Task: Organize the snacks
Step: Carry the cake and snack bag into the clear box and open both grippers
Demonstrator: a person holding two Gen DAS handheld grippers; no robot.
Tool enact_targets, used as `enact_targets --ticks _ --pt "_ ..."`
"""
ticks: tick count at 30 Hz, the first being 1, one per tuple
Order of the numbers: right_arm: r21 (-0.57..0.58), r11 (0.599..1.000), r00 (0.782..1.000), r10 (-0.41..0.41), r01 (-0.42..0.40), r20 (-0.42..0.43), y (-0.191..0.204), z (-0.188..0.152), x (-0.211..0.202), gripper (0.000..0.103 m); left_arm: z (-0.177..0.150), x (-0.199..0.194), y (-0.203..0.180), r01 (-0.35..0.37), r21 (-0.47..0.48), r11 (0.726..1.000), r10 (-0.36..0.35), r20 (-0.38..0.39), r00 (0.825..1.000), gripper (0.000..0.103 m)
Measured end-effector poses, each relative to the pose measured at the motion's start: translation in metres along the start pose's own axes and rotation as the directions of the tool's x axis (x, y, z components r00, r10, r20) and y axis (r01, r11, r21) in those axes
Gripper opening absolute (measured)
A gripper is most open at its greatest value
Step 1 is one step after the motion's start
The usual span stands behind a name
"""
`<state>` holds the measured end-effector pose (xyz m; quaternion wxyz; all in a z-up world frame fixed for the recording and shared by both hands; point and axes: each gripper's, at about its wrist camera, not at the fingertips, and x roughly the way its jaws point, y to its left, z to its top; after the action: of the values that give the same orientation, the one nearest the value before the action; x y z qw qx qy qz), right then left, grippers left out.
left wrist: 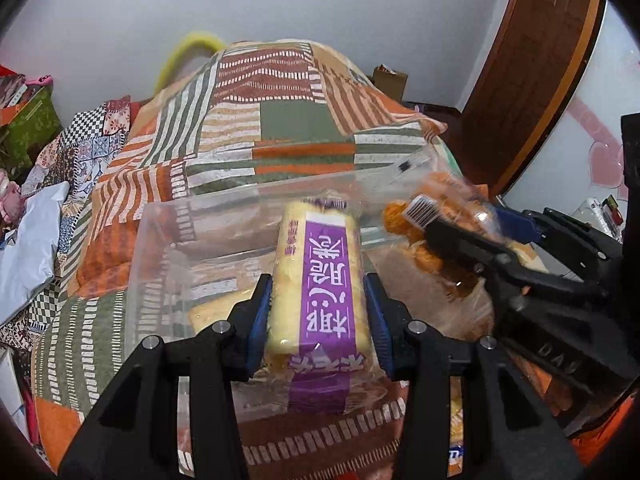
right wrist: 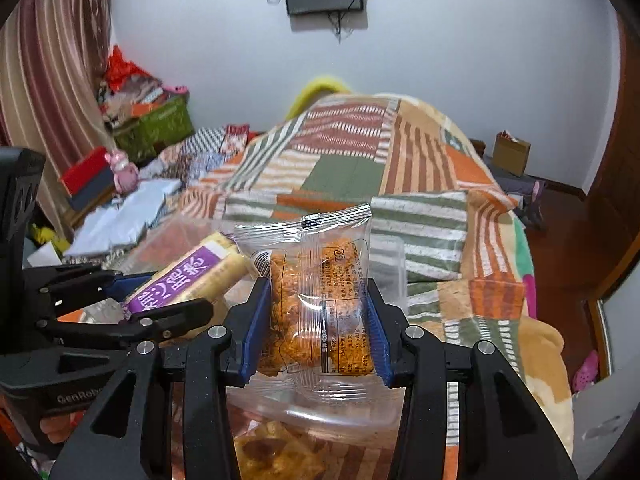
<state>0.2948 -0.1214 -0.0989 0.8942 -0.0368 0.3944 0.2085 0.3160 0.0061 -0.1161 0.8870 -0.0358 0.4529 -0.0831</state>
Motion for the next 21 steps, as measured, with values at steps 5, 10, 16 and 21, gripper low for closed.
enact_targets --ticks 5,10,16,21 --pt "-0.001 1.000 0.999 0.001 -0.001 -0.038 0.000 -0.002 0.009 0.042 0.000 0.006 0.000 -0.015 0.007 1.000 0.015 -0.010 1.000 0.044" --pt "0.015 1.000 0.998 -0.001 0.002 -0.065 -0.001 0.001 0.014 0.043 0.002 0.008 0.004 -0.029 -0.009 1.000 0.029 -0.012 1.000 0.044" --pt "0.013 1.000 0.999 -0.002 0.002 -0.048 -0.002 0.002 0.002 0.048 -0.001 -0.017 0.004 -0.038 -0.007 0.999 0.038 0.040 0.998 0.054" --pt "-0.001 1.000 1.000 -0.007 0.007 -0.012 0.001 0.002 -0.020 0.049 -0.006 -0.046 0.002 -0.034 -0.004 0.999 0.034 0.077 0.996 0.056"
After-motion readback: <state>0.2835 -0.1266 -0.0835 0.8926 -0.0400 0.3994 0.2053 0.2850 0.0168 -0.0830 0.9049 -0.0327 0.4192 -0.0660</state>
